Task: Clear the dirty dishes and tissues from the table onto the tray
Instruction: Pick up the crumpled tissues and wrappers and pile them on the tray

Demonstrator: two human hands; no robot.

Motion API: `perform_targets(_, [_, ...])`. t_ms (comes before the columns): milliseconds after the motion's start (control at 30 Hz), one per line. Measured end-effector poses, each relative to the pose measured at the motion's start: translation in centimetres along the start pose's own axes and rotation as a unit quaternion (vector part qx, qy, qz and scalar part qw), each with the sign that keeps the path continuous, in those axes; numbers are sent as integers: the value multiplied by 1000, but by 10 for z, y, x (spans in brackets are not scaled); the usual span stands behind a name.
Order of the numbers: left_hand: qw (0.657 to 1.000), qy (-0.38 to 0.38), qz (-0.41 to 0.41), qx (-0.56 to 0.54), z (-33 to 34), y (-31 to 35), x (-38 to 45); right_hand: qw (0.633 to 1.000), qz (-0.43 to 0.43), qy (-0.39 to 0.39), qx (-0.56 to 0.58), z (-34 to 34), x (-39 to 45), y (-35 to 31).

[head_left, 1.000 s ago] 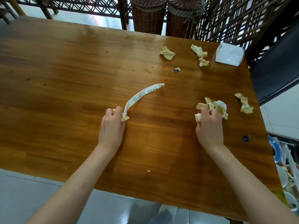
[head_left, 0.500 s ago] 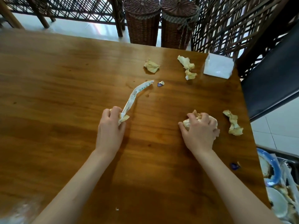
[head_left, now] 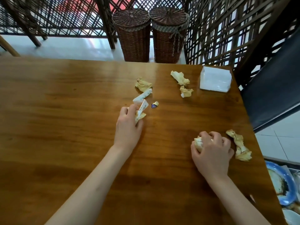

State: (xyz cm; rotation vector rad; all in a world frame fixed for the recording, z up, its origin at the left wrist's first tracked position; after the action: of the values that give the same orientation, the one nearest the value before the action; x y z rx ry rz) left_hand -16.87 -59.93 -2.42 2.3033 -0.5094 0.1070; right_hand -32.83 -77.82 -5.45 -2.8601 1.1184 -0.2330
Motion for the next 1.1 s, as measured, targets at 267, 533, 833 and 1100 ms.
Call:
perform_targets(267, [998, -61, 17, 0, 46, 8, 64, 1000, 19, 2, 5, 1, 20, -5])
perform_targets(533, [995, -96, 27, 28, 64, 11, 86, 1000, 15, -5, -1, -1, 26, -11])
perform_targets(833, [993, -109, 13, 41, 71, 16, 89, 1000, 16, 1, -1, 2, 28, -12])
perform_targets(1100, [993, -87, 24, 81, 69, 17, 82, 1000, 15, 13, 5, 2, 27, -12])
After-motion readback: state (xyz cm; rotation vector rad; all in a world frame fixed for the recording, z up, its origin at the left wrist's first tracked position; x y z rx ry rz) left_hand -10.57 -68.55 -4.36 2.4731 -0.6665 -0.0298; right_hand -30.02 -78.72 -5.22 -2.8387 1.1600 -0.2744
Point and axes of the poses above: each hand's wrist, its own x-axis towards the middle knuckle, its own z-axis out of the palm, y = z × x, the point moved 2 cm from there along x, towards the middle knuckle, and after that the axes turned 6 degrees about -x, right-handed, at the moved point
